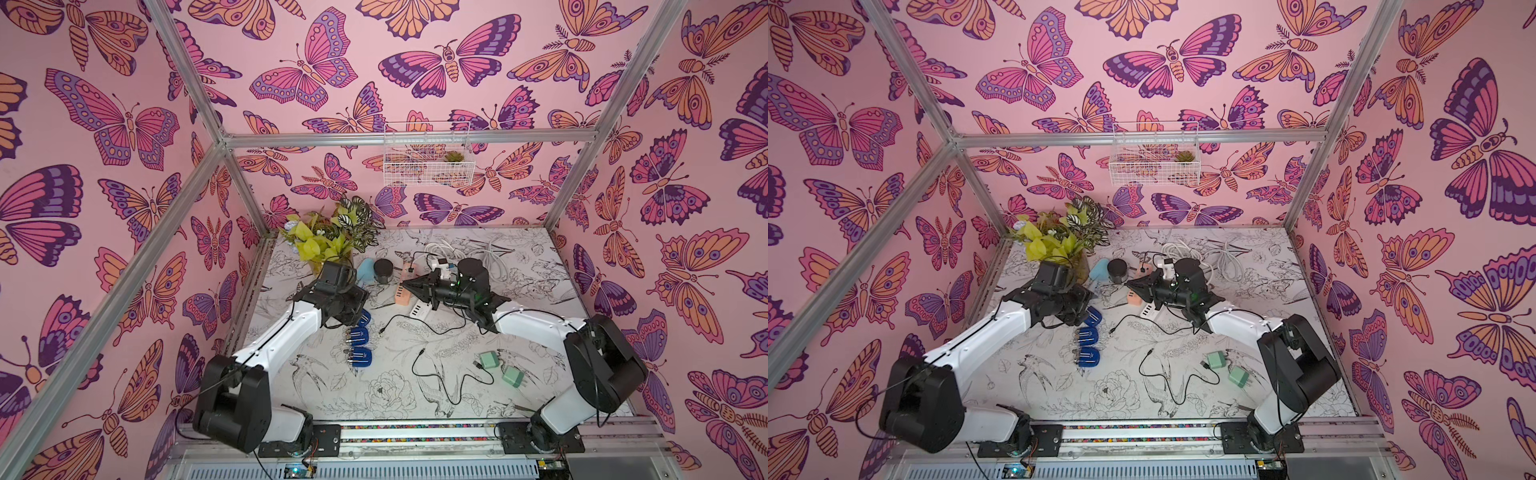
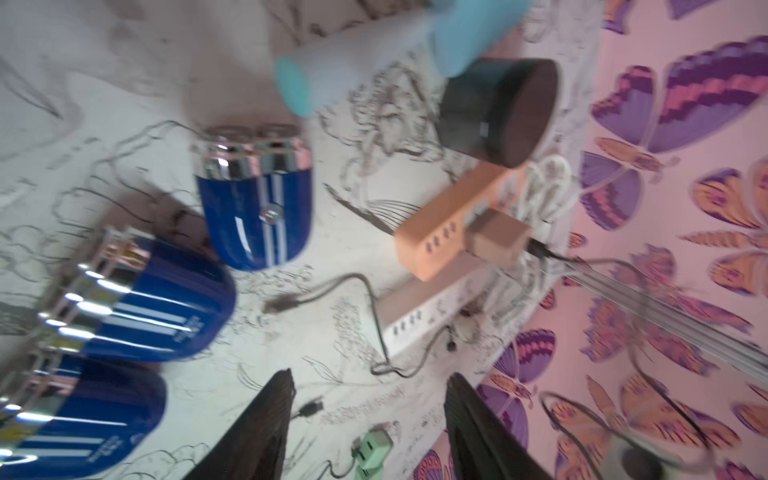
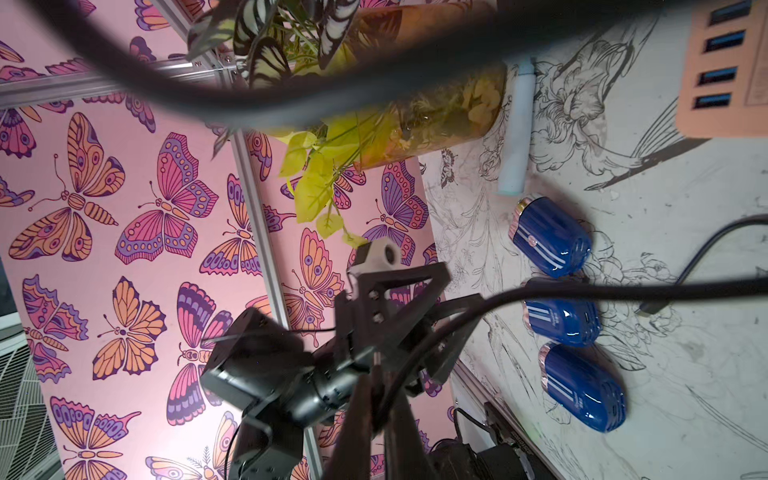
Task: Charge the electric shaver
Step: Pick up the electric shaver from the center of the board.
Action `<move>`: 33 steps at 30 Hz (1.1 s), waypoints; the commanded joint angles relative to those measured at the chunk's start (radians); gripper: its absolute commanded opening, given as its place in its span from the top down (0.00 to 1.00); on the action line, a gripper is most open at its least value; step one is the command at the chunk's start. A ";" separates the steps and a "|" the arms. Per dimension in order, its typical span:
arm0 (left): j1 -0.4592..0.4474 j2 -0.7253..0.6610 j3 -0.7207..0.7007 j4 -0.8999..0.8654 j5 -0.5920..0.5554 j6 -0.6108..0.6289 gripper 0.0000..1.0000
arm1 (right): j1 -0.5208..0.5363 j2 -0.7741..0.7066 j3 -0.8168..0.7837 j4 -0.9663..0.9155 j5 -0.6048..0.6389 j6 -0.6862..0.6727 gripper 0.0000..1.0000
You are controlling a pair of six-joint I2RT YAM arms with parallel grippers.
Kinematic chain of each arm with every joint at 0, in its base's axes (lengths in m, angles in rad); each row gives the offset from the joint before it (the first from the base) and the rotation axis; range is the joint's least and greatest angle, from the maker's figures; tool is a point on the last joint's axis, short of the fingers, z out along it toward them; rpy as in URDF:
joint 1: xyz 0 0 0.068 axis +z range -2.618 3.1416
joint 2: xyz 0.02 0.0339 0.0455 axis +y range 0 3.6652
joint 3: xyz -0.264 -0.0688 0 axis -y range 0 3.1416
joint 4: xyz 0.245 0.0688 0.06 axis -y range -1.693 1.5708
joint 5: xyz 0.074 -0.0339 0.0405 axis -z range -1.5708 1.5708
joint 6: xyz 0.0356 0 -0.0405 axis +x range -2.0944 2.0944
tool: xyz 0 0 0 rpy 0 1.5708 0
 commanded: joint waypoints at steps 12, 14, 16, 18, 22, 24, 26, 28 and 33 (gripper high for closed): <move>0.024 0.295 0.193 -0.213 -0.103 0.155 0.26 | -0.006 -0.085 0.003 -0.069 -0.010 -0.071 1.00; 0.023 0.298 0.185 -0.225 -0.113 0.153 0.26 | -0.005 -0.087 0.003 -0.071 -0.011 -0.070 1.00; 0.023 0.292 0.168 -0.227 -0.121 0.142 0.26 | -0.007 -0.086 0.002 -0.074 -0.010 -0.071 1.00; 0.022 0.299 0.166 -0.223 -0.127 0.138 0.25 | -0.007 -0.085 0.003 -0.075 -0.010 -0.069 1.00; 0.017 0.333 0.180 -0.190 -0.141 0.138 0.23 | -0.007 -0.077 0.007 -0.065 -0.011 -0.065 1.00; 0.017 0.359 0.197 -0.182 -0.145 0.138 0.23 | -0.007 -0.073 0.009 -0.064 -0.013 -0.064 1.00; 0.016 0.383 0.208 -0.182 -0.147 0.138 0.23 | -0.007 -0.072 0.009 -0.060 -0.015 -0.061 1.00; 0.015 0.402 0.214 -0.184 -0.147 0.136 0.24 | -0.007 -0.073 0.005 -0.058 -0.013 -0.059 1.00; 0.000 0.418 0.216 -0.213 -0.198 0.110 0.34 | -0.007 -0.082 -0.009 -0.059 -0.010 -0.058 1.00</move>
